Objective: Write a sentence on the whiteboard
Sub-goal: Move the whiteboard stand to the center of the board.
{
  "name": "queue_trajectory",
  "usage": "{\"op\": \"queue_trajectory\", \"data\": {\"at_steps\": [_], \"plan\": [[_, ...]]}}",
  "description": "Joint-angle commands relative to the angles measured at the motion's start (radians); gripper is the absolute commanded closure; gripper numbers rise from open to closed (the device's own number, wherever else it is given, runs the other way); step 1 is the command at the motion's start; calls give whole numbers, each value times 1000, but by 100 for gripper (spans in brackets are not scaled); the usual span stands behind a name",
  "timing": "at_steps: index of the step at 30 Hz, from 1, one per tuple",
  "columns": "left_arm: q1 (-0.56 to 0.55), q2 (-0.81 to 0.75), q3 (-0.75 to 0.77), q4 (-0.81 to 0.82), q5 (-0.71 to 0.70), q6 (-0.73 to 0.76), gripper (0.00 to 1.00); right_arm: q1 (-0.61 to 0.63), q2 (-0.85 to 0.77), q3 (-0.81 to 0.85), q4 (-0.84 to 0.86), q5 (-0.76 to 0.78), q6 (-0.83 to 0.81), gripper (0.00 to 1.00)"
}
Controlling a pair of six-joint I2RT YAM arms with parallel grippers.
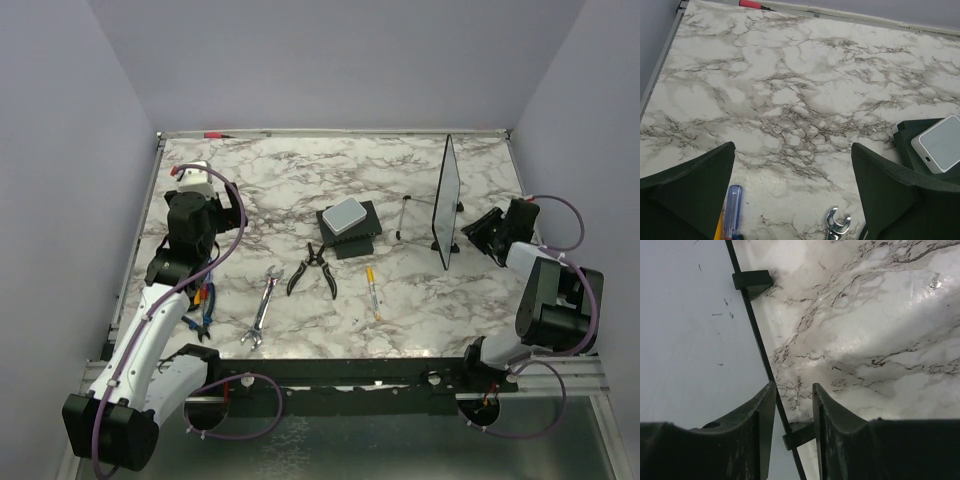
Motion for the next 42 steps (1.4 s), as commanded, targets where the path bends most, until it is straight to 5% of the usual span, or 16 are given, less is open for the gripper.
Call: {"op": "queue_trajectory", "data": {"at_steps": [1, 27, 36, 42], "plan": [[-11, 2, -14, 19, 27, 11, 1, -3, 49, 25, 40, -67, 4, 62], [-44, -14, -17, 18, -6, 13, 1, 10, -2, -156, 40, -268, 22, 71], [-47, -13, -18, 18, 0, 10, 1, 117, -139, -214, -50, -234, 28, 71], [-48, -5, -18, 18, 4, 12, 1, 139, -302, -180, -204, -80, 10, 69]]}}
